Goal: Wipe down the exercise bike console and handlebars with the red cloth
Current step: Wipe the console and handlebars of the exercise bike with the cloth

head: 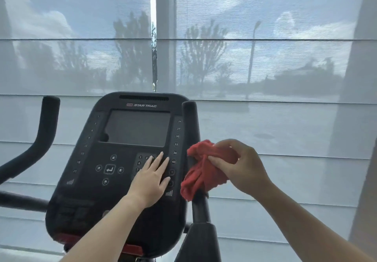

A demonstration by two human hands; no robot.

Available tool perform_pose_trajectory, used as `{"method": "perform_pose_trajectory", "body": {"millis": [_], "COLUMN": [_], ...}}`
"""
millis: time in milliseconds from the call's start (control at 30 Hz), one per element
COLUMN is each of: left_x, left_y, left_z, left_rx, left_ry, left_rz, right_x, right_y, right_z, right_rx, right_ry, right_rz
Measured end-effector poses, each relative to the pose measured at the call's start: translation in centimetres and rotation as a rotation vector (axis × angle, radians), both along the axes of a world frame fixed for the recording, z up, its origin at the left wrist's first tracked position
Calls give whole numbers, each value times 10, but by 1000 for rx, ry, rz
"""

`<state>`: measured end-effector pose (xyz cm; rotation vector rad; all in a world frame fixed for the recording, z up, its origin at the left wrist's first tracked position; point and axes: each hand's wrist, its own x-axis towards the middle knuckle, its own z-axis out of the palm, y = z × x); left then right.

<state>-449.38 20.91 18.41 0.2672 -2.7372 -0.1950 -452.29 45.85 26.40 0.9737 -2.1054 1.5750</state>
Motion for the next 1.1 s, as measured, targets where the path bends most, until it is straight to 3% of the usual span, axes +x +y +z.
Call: {"method": "perform_pose_trajectory", "body": {"millis": [167, 300, 533, 700, 933, 1100], "left_x": [1, 6, 11, 10, 9, 9], "left_y": [-4, -1, 0, -1, -3, -4], "left_z": [-7, -1, 2, 2, 1, 0], "left_rx": [-36, -29, 17, 23, 32, 32], "left_ry": [-53, -91, -122, -136, -127, -123], "left_rz": [-5, -25, -49, -57, -71, -76], "right_x": [-18, -31, -24, -14, -16, -21], "right_y": [-19, -44, -70, -66, -56, -46], "right_z": [30, 56, 29, 22, 18, 12], "right_rx": [-184, -306, 36, 314, 264, 202], "right_ry": [22, 145, 307, 366, 347, 234], "right_rz": [-9, -80, -117, -256, -139, -112]}}
